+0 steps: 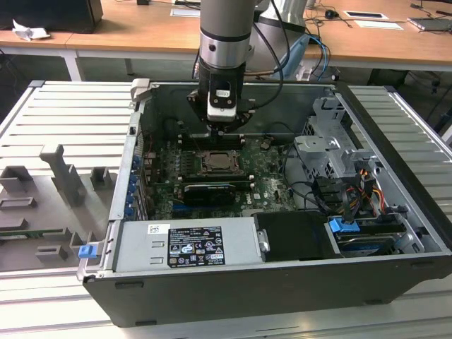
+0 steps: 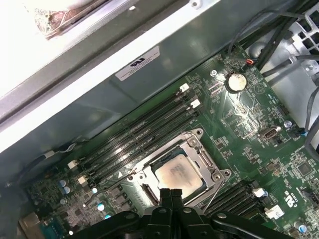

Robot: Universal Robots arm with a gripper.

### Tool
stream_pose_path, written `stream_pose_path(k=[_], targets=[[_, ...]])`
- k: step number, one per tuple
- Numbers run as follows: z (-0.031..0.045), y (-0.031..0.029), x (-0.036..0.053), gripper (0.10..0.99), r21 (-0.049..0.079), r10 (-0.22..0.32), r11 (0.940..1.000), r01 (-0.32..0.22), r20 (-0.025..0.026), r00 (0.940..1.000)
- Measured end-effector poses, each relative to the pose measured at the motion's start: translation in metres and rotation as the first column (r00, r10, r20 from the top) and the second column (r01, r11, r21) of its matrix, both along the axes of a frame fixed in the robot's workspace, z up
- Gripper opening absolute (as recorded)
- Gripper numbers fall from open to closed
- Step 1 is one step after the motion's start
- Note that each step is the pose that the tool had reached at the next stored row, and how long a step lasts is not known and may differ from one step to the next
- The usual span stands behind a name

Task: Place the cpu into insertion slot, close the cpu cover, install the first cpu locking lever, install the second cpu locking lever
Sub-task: 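Install the first cpu locking lever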

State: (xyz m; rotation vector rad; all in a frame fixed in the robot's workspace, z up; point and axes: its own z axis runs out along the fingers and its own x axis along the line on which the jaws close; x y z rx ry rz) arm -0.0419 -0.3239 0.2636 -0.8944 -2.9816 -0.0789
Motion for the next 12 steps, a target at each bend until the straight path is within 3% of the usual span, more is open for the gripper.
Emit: stream_pose_path(k=[8,12], targets=[[0.0000,0.0000,0.0000,0.106,0.000,0.095,0.9954,-0.095,0.0000,0.9954],[0.0000,0.0000,0.0000,0.106,0.000,0.144,0.9896,-0.144,0.0000,0.9896]])
